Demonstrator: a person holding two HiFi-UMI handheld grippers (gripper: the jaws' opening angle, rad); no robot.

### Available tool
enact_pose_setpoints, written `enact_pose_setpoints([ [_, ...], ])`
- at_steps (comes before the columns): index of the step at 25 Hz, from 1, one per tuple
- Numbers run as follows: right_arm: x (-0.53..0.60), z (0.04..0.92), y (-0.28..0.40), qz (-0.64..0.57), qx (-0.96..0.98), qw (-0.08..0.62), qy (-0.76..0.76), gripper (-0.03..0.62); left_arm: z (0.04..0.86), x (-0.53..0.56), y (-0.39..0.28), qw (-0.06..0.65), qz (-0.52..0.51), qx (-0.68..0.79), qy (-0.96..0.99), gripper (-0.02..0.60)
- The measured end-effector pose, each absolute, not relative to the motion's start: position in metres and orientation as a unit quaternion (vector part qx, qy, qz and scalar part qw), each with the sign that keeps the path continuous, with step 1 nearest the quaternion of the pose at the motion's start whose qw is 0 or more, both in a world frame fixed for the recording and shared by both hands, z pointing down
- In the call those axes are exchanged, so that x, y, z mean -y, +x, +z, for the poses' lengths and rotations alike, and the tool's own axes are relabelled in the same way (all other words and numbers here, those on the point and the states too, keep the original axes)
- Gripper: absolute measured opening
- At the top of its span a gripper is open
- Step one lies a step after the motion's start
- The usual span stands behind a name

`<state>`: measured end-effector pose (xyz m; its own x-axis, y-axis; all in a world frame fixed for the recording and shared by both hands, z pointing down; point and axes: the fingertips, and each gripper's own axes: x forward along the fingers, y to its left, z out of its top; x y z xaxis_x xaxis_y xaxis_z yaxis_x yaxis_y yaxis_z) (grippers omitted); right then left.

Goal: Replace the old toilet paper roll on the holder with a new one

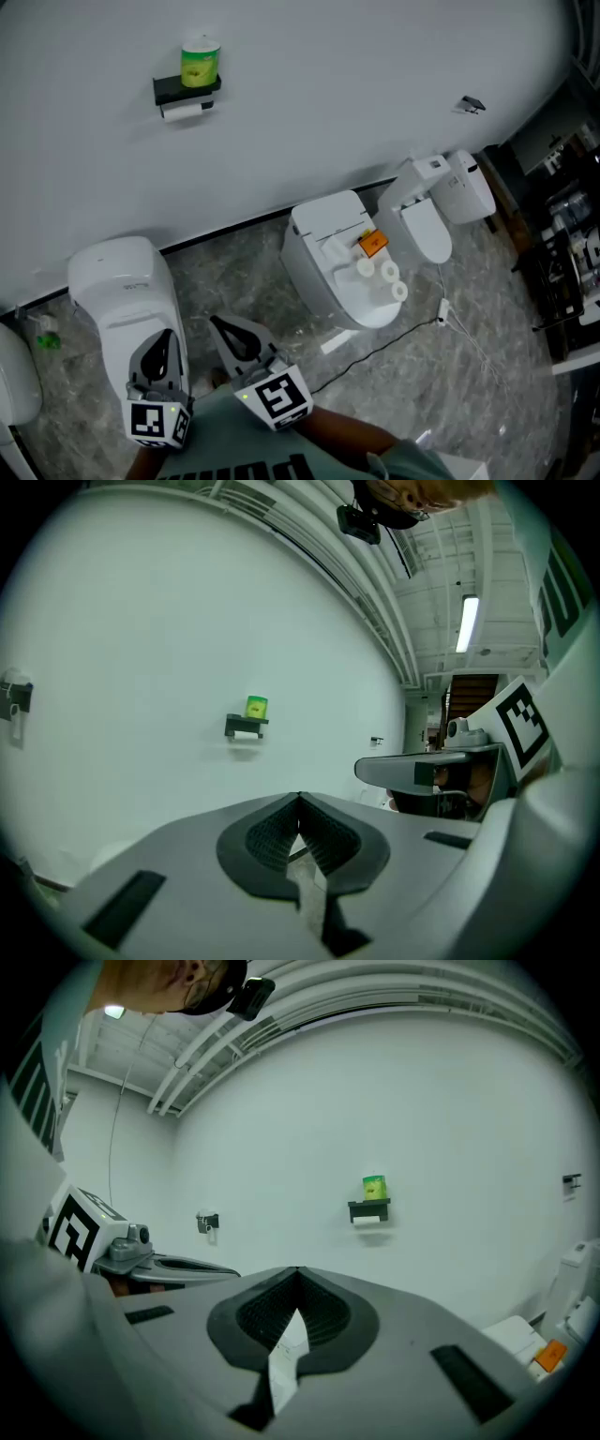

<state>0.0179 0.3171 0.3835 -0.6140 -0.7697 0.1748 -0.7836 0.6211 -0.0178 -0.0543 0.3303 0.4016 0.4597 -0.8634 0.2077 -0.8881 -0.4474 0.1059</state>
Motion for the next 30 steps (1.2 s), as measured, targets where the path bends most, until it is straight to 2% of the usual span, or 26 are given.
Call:
enact_pose_setpoints([
  [30, -0.302, 0.371, 0.034, 0.056, 0.892, 0.051, 0.446, 0.002, 0.396, -0.323, -0.045, 0.098, 0.057, 0.524, 0.844, 0.003],
])
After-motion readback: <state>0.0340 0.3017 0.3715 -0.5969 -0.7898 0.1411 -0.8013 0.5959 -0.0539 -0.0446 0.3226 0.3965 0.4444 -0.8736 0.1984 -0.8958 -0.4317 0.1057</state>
